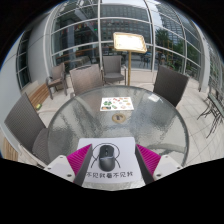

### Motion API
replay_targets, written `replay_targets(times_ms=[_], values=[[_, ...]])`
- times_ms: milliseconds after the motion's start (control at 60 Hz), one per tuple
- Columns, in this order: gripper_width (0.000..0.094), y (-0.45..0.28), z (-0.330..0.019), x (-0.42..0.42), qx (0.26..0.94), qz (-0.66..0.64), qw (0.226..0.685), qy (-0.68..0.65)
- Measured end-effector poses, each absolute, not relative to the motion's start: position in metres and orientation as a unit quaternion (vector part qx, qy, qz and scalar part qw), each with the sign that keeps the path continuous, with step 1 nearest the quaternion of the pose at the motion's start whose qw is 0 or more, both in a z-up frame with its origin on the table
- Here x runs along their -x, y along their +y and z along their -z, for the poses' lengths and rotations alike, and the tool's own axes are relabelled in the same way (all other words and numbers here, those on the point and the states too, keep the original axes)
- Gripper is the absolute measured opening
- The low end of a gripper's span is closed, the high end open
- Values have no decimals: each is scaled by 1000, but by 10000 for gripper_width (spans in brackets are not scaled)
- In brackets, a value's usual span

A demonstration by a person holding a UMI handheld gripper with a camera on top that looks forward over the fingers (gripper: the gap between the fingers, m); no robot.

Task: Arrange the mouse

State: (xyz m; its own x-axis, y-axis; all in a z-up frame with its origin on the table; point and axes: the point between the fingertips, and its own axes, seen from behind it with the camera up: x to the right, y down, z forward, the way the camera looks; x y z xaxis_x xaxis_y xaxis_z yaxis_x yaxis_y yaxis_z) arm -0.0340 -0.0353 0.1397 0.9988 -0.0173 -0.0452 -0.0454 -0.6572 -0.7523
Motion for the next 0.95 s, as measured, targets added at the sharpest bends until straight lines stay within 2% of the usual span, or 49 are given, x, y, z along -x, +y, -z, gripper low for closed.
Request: replay_targets(times_ms=[133,350,550,950], values=[[853,-84,-194,31,905,-31,424,17],[852,-139,-232,19,897,-34,440,1],[852,-161,-240,9,893,-36,449,2],[850,-177,-224,-5,895,-30,444,-7]])
